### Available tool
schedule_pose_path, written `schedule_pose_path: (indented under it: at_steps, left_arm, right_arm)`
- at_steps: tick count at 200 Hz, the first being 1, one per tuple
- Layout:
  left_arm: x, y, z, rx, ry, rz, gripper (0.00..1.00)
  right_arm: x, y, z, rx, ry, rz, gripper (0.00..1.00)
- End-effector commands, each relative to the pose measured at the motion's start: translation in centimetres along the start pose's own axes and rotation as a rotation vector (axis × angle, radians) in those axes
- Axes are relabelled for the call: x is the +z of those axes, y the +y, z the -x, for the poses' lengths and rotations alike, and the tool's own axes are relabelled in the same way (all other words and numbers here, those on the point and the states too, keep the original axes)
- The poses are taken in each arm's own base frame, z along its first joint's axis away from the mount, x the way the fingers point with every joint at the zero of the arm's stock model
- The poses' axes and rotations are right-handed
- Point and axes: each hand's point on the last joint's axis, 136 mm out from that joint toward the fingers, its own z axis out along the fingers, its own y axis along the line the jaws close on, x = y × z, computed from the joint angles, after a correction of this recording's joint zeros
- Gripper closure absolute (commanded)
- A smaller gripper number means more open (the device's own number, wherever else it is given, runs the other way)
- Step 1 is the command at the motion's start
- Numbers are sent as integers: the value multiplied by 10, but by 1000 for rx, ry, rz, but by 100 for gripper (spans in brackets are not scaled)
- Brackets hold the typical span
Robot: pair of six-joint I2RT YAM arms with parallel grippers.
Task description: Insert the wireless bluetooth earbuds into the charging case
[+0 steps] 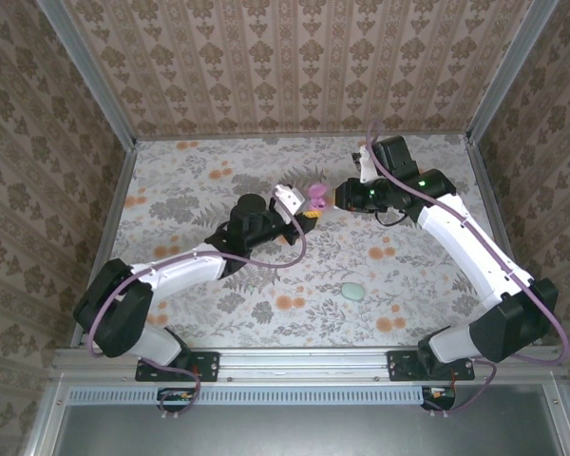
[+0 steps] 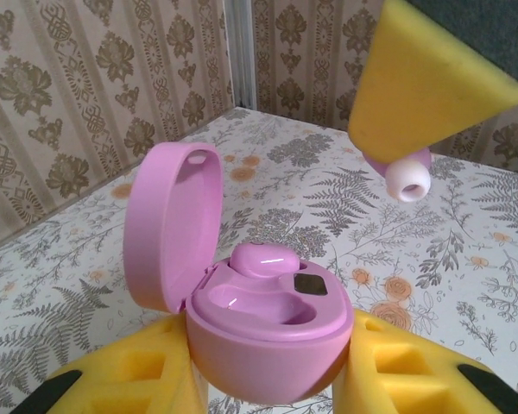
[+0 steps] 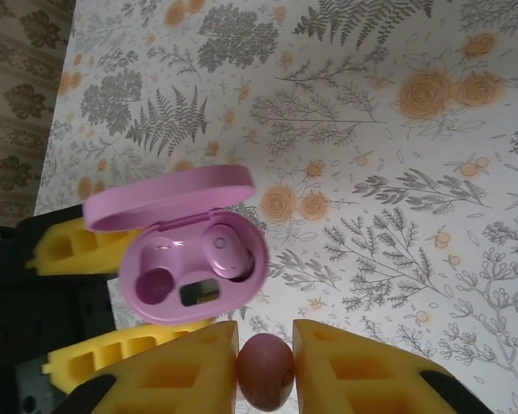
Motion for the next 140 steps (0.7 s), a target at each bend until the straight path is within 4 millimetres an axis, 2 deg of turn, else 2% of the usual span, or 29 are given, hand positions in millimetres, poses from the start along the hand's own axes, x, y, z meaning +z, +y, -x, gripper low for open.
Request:
schedule_pose_path:
  at_steps: [1,98,140]
  left_arm:
    - [5,-1,26,57,-68,8,66]
    - [10,-7,29,61,-77,-4,66]
    - [11,-8,31,63,-83,-5,66]
  right_arm:
    - [-13,20,9,-3,-32,60,74]
    - [1,28,10,-17,-21,51,74]
    - [8,24,11,-33,-22,-3,74]
